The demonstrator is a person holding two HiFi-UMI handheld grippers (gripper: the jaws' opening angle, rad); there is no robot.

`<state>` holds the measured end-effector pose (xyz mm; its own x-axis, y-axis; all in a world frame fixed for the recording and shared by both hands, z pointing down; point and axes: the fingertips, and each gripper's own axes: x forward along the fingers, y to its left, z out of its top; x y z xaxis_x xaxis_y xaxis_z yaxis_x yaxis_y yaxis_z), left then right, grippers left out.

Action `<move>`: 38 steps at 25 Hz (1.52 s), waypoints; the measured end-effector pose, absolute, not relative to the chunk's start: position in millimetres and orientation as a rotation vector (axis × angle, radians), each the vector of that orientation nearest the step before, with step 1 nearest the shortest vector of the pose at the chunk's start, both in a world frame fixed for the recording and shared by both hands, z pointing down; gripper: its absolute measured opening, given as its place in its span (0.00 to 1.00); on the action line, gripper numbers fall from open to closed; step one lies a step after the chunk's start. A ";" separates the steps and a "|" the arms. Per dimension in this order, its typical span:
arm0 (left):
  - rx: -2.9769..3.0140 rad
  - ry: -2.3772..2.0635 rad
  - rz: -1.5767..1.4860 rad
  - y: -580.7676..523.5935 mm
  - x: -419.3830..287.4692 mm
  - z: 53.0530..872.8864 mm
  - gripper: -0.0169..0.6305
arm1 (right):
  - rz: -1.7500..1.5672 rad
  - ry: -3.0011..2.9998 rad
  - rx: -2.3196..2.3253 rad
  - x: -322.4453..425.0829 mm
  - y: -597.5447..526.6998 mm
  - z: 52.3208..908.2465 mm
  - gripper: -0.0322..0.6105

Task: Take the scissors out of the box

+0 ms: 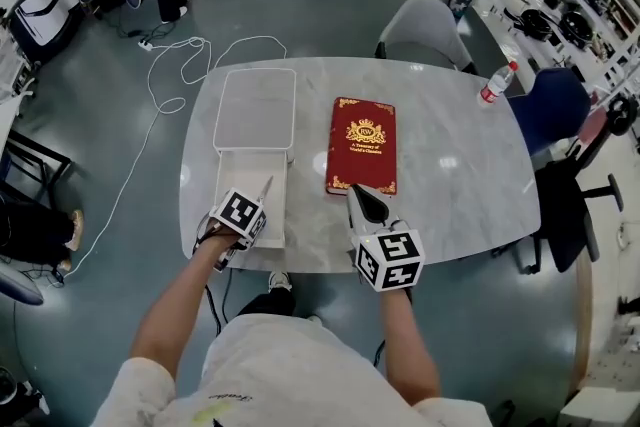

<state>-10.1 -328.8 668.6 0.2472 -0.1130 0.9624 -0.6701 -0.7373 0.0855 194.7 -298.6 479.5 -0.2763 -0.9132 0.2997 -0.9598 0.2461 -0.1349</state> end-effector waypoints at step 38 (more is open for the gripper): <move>2.209 -0.843 1.468 -341.6 -17.3 639.3 0.15 | 0.416 -2.360 1.775 179.6 -293.8 474.4 0.06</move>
<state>-17.3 -341.6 639.3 0.2838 -0.2801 0.9170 -0.6506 -0.7588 -0.0305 179.6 -293.8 474.4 -0.2832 -0.9140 0.2906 -0.9582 0.2572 -0.1250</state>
